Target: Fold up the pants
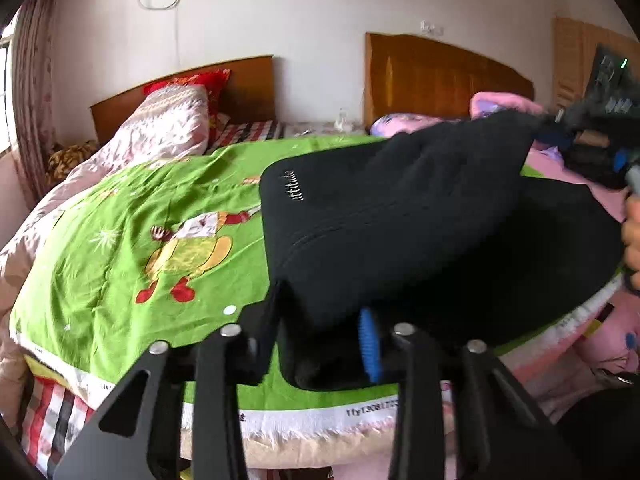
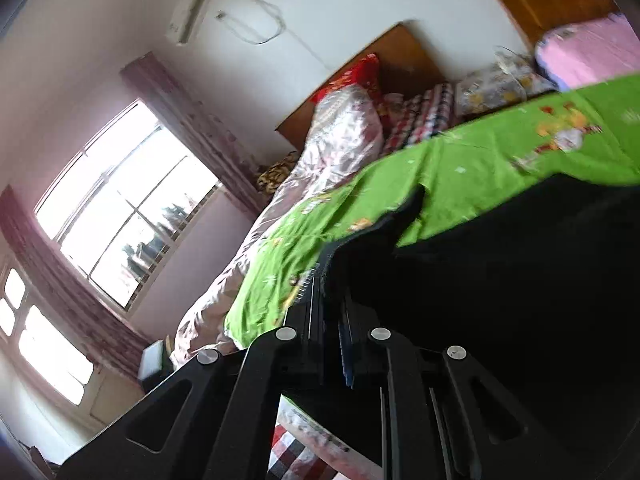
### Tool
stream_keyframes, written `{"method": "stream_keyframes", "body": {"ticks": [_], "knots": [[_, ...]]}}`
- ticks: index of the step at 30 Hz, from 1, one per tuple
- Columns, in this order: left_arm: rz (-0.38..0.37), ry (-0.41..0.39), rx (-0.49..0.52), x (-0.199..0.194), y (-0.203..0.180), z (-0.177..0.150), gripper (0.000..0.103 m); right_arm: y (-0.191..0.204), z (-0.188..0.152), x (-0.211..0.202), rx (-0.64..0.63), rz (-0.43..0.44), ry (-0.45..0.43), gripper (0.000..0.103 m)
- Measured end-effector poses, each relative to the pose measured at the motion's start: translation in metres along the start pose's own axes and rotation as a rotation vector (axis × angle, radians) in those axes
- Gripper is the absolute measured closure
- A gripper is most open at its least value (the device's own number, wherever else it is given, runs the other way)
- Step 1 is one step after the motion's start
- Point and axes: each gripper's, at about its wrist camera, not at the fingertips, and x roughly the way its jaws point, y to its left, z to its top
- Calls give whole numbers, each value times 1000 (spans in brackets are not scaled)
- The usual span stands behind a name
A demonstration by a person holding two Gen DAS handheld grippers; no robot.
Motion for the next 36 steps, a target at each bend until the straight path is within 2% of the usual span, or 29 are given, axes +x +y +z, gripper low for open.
{"method": "stream_keyframes", "body": {"ticks": [4,7,9,12,15,17,19,23,24,27,29,30,31,34,36], "knots": [[67,10,139,-1,-22,-5,70,-43,-24,4,79,-89,43,88],[91,18,170,3,-27,-6,68,-64,-40,10,127,-115,77,88],[98,30,188,5,-27,-6,67,-64,-43,10,123,-123,82,88],[128,53,250,3,-31,-7,64,-48,-40,0,63,-140,44,88],[86,29,254,-11,-34,-1,60,-47,-41,-5,49,-166,36,88],[22,-22,225,-24,-37,5,38,-58,-48,0,73,-200,59,88],[-51,-79,178,-34,-37,14,23,-72,-54,5,116,-200,79,87],[-83,-126,104,-25,-32,34,12,-75,-52,-2,126,-201,80,87],[-90,-118,66,-16,-26,39,11,-78,-51,-3,141,-201,83,87],[-57,35,-80,34,-6,51,15,-86,-50,-6,205,-173,96,87],[-80,147,-159,62,1,46,23,-89,-47,-9,228,-165,96,87],[-65,175,-157,69,-2,42,23,-91,-45,-10,237,-174,97,87],[-38,179,-113,71,-11,39,23,-92,-43,-11,241,-179,102,87],[-33,165,-56,66,-32,33,23,-98,-40,-2,241,-205,140,87],[-12,148,-25,62,-37,31,23,-93,-41,2,186,-223,133,87]]}}
